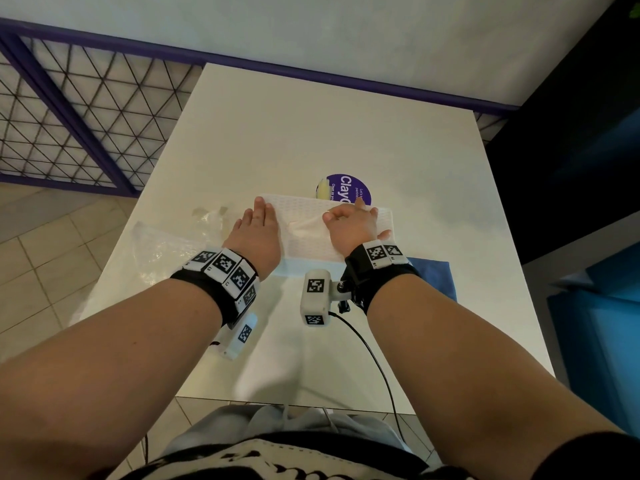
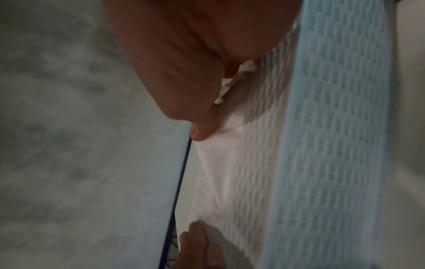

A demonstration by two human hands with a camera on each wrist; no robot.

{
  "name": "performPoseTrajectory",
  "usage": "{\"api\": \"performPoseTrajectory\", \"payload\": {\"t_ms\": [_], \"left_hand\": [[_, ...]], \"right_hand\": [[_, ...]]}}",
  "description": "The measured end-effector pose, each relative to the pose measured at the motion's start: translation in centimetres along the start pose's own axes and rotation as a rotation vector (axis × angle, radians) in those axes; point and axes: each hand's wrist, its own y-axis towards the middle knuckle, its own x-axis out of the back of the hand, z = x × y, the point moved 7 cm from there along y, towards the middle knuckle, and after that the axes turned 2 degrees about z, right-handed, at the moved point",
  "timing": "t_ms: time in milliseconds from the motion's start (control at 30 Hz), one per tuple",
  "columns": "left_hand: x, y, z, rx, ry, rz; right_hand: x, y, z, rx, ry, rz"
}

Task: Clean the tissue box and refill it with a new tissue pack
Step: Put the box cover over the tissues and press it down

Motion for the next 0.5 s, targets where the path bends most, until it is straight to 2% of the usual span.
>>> {"api": "performPoseTrajectory", "payload": {"t_ms": [167, 267, 333, 433, 467, 500], "left_hand": [[-0.3, 0.3, 0.3, -0.026, -0.042, -0.02], [-0.5, 0.2, 0.9, -0.036, -0.08, -0.052], [0.5, -0.6, 1.2, -0.07, -0.1, -0.193], [2.9, -3.6, 0.9, -0.172, -0.055, -0.537], [2.9, -4.5, 0.8, -0.187, 0.005, -0.592], [2.5, -5.0, 0.7, -0.188, 0.062, -0.577]], "right_hand": [[0.1, 0.1, 0.2, 0.011, 0.042, -0.019], [1.4, -0.5, -0.3, 0.065, 0.274, -0.11], [2.3, -1.2, -1.0, 0.105, 0.289, -0.141], [3.1, -2.9, -2.3, 0.163, -0.017, -0.139], [2.9, -3.5, -2.6, 0.176, -0.105, -0.113], [2.3, -3.9, -3.0, 0.186, -0.174, -0.08]]}}
